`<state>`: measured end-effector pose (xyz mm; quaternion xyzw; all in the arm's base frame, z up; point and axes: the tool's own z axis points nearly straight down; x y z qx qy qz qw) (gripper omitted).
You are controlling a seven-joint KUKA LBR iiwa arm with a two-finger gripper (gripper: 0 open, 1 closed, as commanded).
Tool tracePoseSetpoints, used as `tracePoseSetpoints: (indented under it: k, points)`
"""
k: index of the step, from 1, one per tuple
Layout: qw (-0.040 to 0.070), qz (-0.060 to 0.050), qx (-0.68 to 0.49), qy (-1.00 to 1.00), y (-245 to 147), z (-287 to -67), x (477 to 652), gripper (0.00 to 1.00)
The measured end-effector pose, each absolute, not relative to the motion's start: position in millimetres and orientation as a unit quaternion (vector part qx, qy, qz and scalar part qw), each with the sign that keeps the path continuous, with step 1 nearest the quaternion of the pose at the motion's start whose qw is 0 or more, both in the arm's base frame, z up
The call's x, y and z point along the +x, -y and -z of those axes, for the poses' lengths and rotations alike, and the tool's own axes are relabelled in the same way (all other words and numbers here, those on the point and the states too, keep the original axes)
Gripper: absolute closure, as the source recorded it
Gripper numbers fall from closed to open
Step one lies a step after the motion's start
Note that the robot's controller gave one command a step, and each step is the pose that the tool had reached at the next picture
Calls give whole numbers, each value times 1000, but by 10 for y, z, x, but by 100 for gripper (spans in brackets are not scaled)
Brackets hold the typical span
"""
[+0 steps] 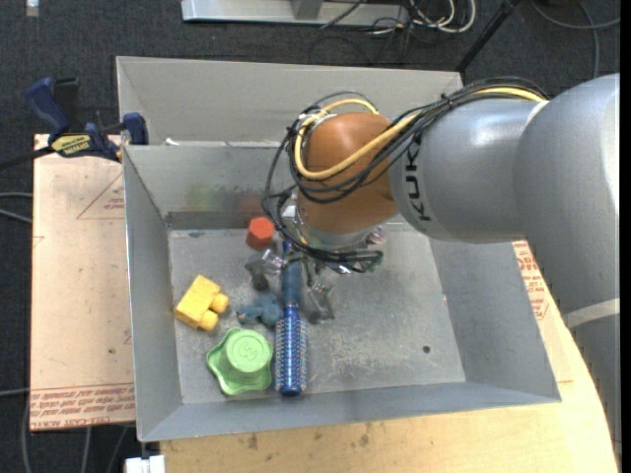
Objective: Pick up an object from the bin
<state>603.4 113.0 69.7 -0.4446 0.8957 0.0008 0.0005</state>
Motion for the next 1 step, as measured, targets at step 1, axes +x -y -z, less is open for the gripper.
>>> tracePoseSetpoints:
  k: [1]
  points:
    - [1, -1, -444, -896, -1125, -708, 6042, 100]
